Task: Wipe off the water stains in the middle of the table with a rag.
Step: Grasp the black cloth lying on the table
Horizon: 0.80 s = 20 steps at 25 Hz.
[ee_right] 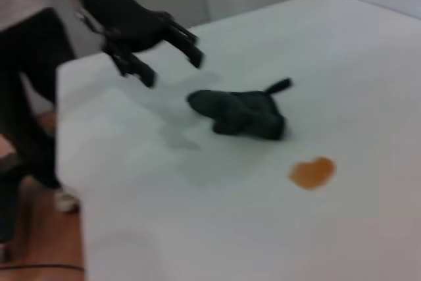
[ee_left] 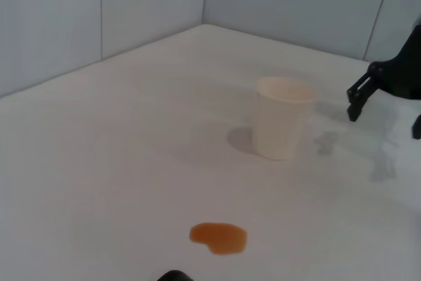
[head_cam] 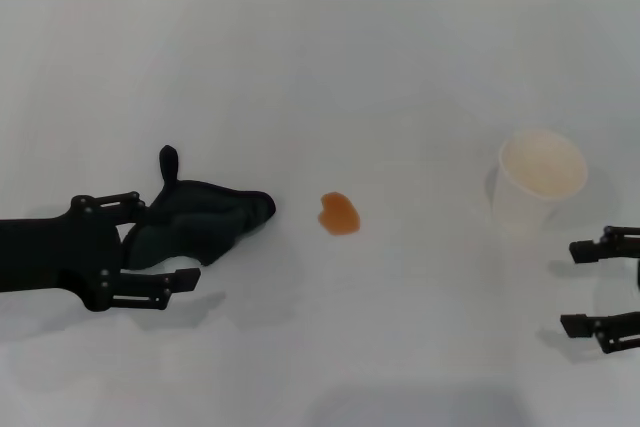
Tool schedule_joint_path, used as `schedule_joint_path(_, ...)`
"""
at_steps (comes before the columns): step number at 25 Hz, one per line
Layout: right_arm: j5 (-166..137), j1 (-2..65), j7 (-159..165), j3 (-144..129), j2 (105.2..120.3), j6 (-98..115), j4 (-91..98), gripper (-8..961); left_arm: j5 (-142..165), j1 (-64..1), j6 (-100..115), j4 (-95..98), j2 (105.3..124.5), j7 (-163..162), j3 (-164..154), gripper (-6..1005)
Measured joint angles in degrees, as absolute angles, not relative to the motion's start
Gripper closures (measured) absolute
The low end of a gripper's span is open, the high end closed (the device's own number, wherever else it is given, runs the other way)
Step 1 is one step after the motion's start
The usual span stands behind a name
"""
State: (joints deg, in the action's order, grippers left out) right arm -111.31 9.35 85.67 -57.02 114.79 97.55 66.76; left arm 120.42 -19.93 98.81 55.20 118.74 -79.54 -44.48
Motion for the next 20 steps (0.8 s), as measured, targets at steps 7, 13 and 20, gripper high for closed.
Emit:
schedule_joint_path(7, -111.9, 13.3, 92.6, -64.0, 114.88, 98.8, 69.0, 81, 120.7, -20.2, 98.9, 56.0, 118.54, -80.2, -44.7, 124)
schedule_joint_path(13, -114.7, 18.0, 97.2, -69.9, 115.07, 95.9, 69.3, 81, 123.0, -21.5, 98.5, 57.2, 117.48, -83.6, -44.8, 124)
schedule_joint_path(20, -117.1, 21.2, 101.1, -76.3, 115.25, 90.3, 69.6, 80, 131.1, -25.1, 98.5, 58.9, 116.74, -88.4, -44.7, 124)
